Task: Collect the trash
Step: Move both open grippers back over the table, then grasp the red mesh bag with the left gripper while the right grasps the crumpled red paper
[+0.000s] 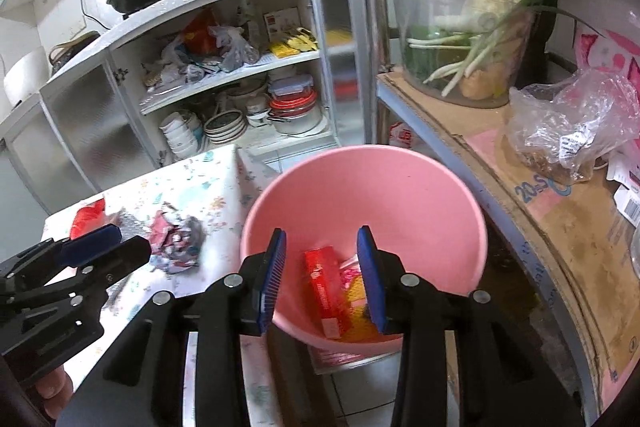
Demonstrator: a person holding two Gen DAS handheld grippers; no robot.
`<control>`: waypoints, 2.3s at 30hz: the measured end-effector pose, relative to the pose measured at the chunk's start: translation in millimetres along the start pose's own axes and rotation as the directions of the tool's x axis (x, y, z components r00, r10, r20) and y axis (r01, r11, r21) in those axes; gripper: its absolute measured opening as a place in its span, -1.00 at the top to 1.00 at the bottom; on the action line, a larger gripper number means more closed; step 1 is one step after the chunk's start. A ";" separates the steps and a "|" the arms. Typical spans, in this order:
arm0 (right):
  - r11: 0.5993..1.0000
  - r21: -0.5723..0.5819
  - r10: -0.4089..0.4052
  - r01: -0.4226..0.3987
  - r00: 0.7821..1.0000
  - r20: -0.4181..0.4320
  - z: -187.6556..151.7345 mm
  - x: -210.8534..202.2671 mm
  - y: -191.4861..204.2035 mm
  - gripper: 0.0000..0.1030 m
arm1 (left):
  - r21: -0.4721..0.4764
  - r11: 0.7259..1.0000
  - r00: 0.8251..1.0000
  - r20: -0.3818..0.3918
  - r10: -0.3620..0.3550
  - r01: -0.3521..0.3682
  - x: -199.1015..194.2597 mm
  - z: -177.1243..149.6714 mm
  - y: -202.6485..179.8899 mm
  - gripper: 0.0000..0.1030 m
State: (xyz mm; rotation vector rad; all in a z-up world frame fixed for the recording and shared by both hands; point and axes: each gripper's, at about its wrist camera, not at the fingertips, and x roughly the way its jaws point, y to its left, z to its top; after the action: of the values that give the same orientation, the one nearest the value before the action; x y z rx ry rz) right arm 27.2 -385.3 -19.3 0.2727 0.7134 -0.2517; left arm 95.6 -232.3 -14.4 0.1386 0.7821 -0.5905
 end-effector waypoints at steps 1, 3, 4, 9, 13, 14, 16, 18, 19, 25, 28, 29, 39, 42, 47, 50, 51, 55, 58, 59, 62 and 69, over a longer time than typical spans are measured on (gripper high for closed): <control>1.000 -0.002 0.010 -0.010 1.000 -0.001 -0.6 -0.9 3.2 0.27 | -0.003 1.000 1.000 0.001 0.007 -0.007 -1.8 -1.1 3.0 0.11; 1.000 -0.010 0.029 -0.029 1.000 -0.003 -3.6 -2.9 11.7 0.27 | -0.013 1.000 1.000 -0.001 0.021 -0.021 -5.9 -3.8 8.9 0.11; 0.999 -0.014 0.042 -0.042 0.999 -0.007 -5.6 -3.4 17.0 0.27 | -0.021 0.999 1.000 -0.004 0.031 -0.031 -8.2 -5.8 13.2 0.11; 0.995 -0.036 0.096 -0.097 0.995 -0.029 -14.8 -4.1 41.1 0.27 | -0.055 0.995 0.997 -0.017 0.080 -0.080 -18.1 -17.0 32.6 0.11; 0.989 -0.062 0.134 -0.136 0.990 -0.046 -22.1 -4.8 62.6 0.27 | -0.083 0.990 0.994 -0.019 0.111 -0.112 -27.7 -26.2 48.3 0.11; 0.987 -0.066 0.141 -0.144 0.989 -0.048 -23.5 -4.9 66.9 0.27 | -0.088 0.989 0.993 -0.020 0.119 -0.121 -30.6 -28.7 52.1 0.11; 0.984 -0.078 0.157 -0.161 0.986 -0.055 -26.3 -4.5 76.5 0.27 | -0.099 0.986 0.991 -0.020 0.135 -0.136 -36.2 -33.1 60.6 0.11; 0.981 -0.089 0.169 -0.174 0.984 -0.065 -29.8 -4.2 85.6 0.27 | -0.113 0.982 0.989 -0.021 0.150 -0.151 -41.7 -37.4 69.4 0.11; 0.979 -0.096 0.173 -0.180 0.982 -0.069 -31.4 -3.4 89.3 0.27 | -0.119 0.981 0.988 -0.021 0.154 -0.156 -43.5 -38.9 72.6 0.11; 0.971 -0.122 0.194 -0.205 0.976 -0.095 -36.5 -0.5 107.9 0.27 | -0.155 0.969 0.981 -0.029 0.191 -0.194 -55.1 -53.7 95.2 0.11; 0.968 -0.127 0.202 -0.215 0.974 -0.106 -38.1 1.3 113.0 0.27 | -0.169 0.961 0.976 -0.025 0.215 -0.217 -63.8 -63.2 109.5 0.11; 0.967 -0.129 0.205 -0.218 0.973 -0.110 -38.9 2.5 115.1 0.27 | -0.175 0.958 0.974 -0.023 0.226 -0.226 -66.8 -66.4 115.3 0.11; 0.958 -0.135 0.233 -0.252 0.962 -0.143 -40.3 21.7 129.2 0.27 | -0.307 0.919 0.966 -0.010 0.259 -0.249 -85.6 -78.6 181.4 0.11; 0.956 -0.138 0.239 -0.260 0.959 -0.151 -39.5 25.9 131.1 0.27 | -0.321 0.922 0.974 -0.011 0.227 -0.219 -83.1 -73.6 191.2 0.11; 0.956 -0.125 0.246 -0.266 0.957 -0.155 -35.4 30.8 128.0 0.27 | -0.337 0.928 0.988 -0.042 0.152 -0.157 -63.2 -57.9 204.6 0.10; 0.956 -0.127 0.245 -0.265 0.957 -0.154 -33.2 33.5 126.4 0.27 | -0.361 0.923 0.990 -0.068 0.121 -0.137 -49.2 -52.2 212.3 0.10; 0.956 -0.126 0.244 -0.264 0.957 -0.155 -32.5 34.9 125.7 0.27 | -0.357 0.924 0.991 -0.067 0.116 -0.133 -45.6 -48.8 211.7 0.10; 0.958 -0.116 0.241 -0.261 0.958 -0.157 -29.6 40.1 124.4 0.27 | -0.276 0.956 0.995 -0.043 0.088 -0.096 -37.9 -34.1 200.0 0.03; 0.958 -0.122 0.239 -0.259 0.957 -0.162 -28.5 43.0 126.3 0.27 | -0.192 0.974 0.993 -0.046 0.110 -0.117 -27.7 -24.9 193.3 0.00; 0.958 -0.124 0.238 -0.259 0.957 -0.163 -28.3 43.9 126.8 0.27 | -0.173 0.976 0.991 -0.061 0.121 -0.130 -22.1 -23.1 193.1 0.00; 0.957 -0.126 0.239 -0.261 0.957 -0.164 -26.6 46.4 127.8 0.27 | -0.160 0.975 0.985 -0.097 0.139 -0.153 -7.2 -23.4 198.0 0.00; 0.960 -0.121 0.230 -0.251 0.959 -0.163 -24.0 51.6 128.0 0.27 | -0.140 0.980 0.989 -0.065 0.136 -0.144 -4.8 -30.0 196.2 0.53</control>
State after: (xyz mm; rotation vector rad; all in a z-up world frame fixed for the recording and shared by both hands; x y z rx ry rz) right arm 90.9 -264.6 -50.9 0.2430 0.8324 0.0525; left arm 181.9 -57.3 -51.1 0.0761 0.8586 -0.3969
